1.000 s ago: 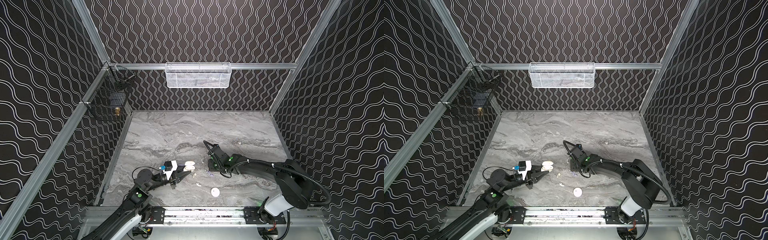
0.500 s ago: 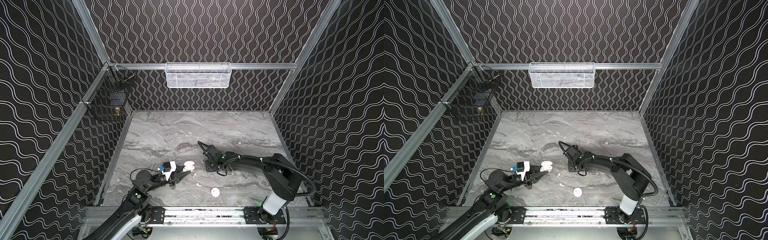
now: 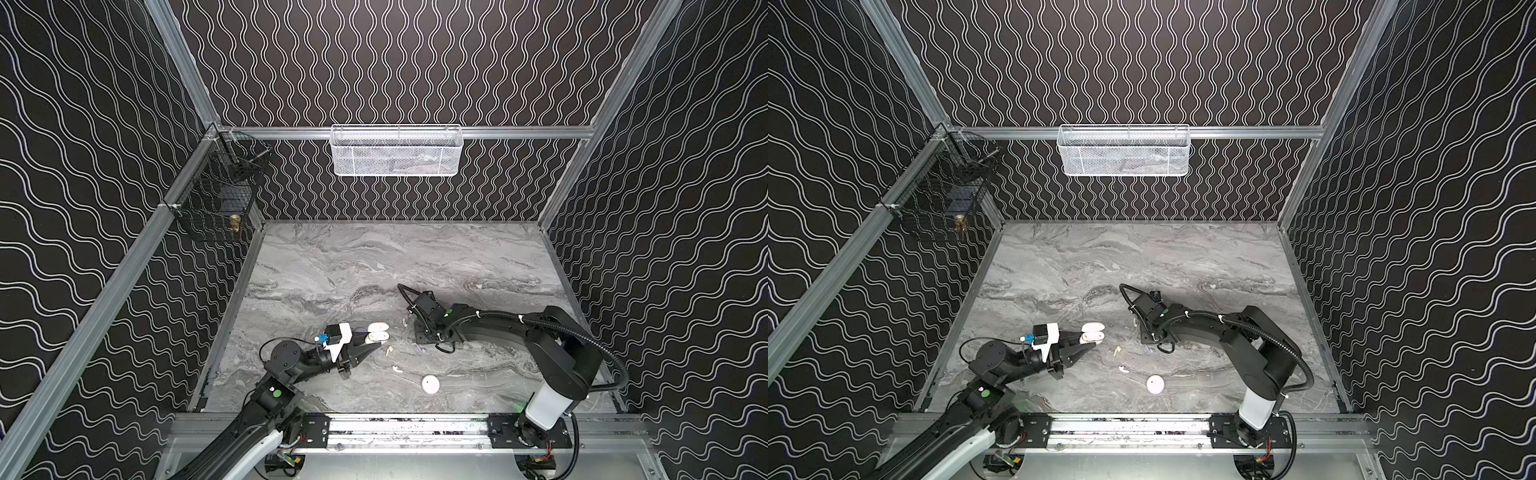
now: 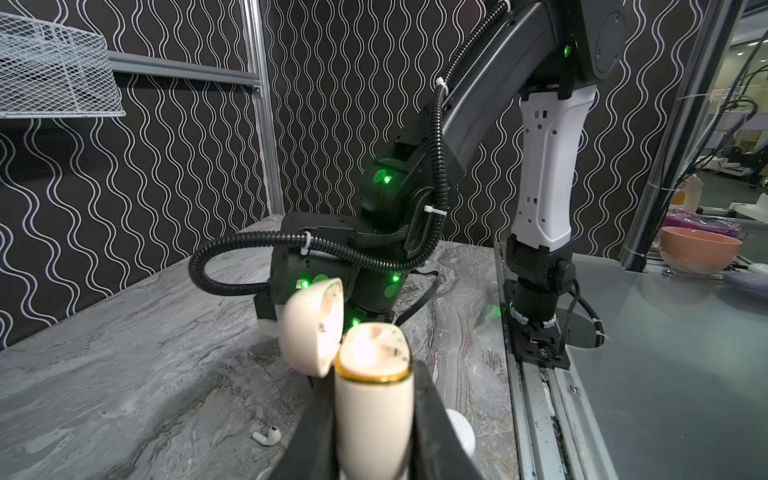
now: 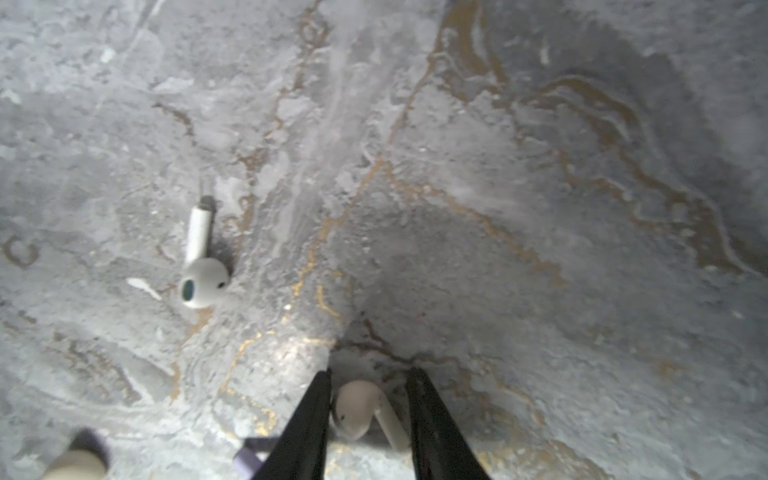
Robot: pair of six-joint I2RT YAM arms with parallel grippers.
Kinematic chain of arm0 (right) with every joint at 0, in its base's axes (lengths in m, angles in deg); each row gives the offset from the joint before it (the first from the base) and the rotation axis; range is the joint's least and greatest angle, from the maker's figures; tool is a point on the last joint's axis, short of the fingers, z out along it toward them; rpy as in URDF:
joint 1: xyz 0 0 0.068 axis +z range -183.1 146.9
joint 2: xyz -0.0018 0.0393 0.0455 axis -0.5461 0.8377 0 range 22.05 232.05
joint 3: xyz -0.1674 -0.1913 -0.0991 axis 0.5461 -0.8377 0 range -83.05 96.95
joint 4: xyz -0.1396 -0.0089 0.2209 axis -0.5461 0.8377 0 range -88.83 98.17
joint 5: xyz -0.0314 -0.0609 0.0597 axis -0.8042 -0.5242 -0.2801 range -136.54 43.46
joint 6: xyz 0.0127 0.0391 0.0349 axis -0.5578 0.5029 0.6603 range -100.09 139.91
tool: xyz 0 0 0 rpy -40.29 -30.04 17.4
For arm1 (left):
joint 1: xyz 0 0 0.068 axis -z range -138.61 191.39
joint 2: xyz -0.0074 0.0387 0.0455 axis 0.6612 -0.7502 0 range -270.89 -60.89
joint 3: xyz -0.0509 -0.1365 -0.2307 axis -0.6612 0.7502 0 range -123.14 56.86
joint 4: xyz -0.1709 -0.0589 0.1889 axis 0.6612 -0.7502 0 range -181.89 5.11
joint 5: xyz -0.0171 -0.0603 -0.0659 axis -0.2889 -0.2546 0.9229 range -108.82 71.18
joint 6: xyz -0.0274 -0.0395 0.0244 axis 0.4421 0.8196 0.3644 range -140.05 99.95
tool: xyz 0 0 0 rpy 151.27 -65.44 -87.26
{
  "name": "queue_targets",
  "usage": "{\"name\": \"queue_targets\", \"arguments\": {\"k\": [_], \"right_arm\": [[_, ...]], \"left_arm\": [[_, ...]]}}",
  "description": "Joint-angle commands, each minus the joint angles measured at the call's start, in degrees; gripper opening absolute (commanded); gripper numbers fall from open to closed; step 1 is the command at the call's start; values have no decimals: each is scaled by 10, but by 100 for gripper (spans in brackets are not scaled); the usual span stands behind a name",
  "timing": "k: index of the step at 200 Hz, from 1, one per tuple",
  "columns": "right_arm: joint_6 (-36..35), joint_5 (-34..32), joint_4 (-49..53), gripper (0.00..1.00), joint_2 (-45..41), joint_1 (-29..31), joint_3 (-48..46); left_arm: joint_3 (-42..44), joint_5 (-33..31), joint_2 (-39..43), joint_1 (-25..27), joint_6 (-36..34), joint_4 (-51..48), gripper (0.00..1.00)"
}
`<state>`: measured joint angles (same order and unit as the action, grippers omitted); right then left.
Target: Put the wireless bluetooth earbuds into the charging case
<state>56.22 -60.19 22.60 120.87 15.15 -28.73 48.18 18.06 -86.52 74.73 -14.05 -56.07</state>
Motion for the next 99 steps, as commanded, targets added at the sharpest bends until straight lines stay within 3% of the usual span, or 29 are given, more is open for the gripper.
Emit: {"name": "queue_targets", "arguments": {"k": [1,19,69,99], "right_arm": [[23,-10,8,34,-10,-3,-12],[27,-4,2,34,-17,-7,-20],[15,45,-32,48,-43,-6,-42],[11,67,-49,48,-49,-3,-48]], "left_arm": [[-4,6,8,-1,3,8,0],[-4,3,15,-1,2,1,0],[-5,3,15,0,1,0,0],[-5,4,15,-1,3,3,0]]}}
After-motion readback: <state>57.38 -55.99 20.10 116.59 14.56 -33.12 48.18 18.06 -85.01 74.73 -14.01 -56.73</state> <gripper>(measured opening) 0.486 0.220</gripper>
